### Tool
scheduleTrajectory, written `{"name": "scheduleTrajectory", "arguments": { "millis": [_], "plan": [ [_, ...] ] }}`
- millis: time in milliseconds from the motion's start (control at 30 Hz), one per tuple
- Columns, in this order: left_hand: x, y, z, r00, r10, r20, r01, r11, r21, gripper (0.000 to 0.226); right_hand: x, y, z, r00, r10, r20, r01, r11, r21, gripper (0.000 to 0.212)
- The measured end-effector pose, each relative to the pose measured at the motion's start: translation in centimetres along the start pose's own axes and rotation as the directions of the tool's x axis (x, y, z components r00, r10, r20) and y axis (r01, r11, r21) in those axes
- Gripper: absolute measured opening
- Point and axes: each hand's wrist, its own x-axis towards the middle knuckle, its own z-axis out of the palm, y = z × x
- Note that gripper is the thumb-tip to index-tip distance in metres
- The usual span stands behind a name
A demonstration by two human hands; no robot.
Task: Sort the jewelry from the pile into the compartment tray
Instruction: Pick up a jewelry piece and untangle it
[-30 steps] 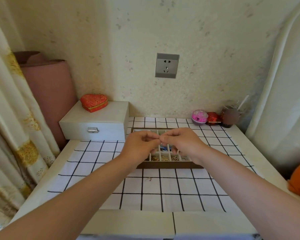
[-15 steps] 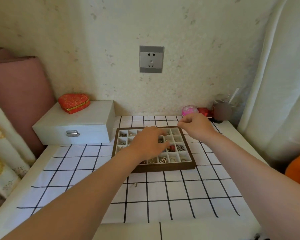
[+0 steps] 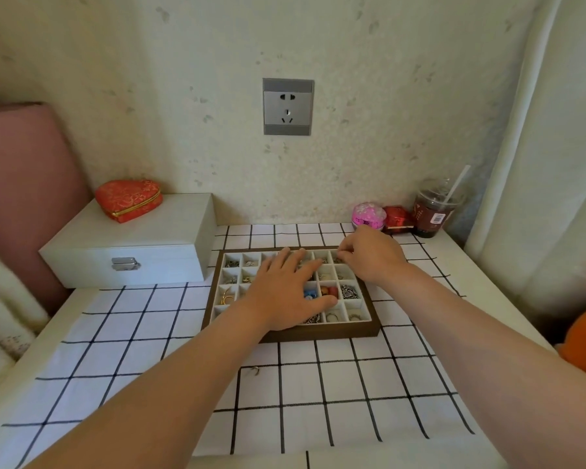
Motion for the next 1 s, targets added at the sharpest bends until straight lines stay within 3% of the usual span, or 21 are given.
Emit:
{"name": "scheduleTrajectory", "arguments": {
  "millis": [133, 267, 400, 500, 633, 867, 1000],
  "plan": [
    [-0.1, -0.2, -0.1, 1.000, 0.010, 0.003, -0.010, 1.000, -0.013, 0.084, -0.5, -0.2, -0.6, 1.000, 0.002, 0.006, -0.003, 1.000, 0.020, 0.019],
    [-1.1, 0.1, -1.0, 0.997, 0.003, -0.080, -0.014, 0.991, -0.131, 0.077, -2.1, -1.9, -1.6, 0.998, -0.065, -0.015, 0.066, 0.997, 0.044, 0.020],
    [-2.9, -0.6, -2.7, 0.969, 0.027, -0.244, -0.075, 0.979, -0.190, 0.054, -4.7, -5.0, -2.7, 0.983, -0.185, -0.017, 0.186, 0.981, 0.056, 0.017],
    [-5.4, -1.5, -3.8, 0.958, 0.050, -0.281, -0.114, 0.970, -0.214, 0.026, -7.1, -7.3, -3.2, 0.958, -0.273, 0.092, 0.267, 0.961, 0.071, 0.017],
    [-9.5, -2.8, -4.8, 0.975, 0.102, -0.199, -0.131, 0.982, -0.138, 0.006, -10.2, -10.5, -3.3, 0.886, -0.382, 0.262, 0.349, 0.923, 0.165, 0.015],
    [-14.2, -3.5, -5.1, 0.998, 0.050, 0.028, -0.048, 0.997, -0.054, 0.010, -12.5, -13.4, -1.3, 0.810, -0.460, 0.364, 0.447, 0.886, 0.123, 0.021],
    [-15.0, -3.7, -4.6, 0.998, 0.026, 0.059, -0.023, 0.999, -0.041, 0.019, -12.7, -13.8, -0.9, 0.809, -0.453, 0.376, 0.453, 0.887, 0.093, 0.023]
  ]
}}
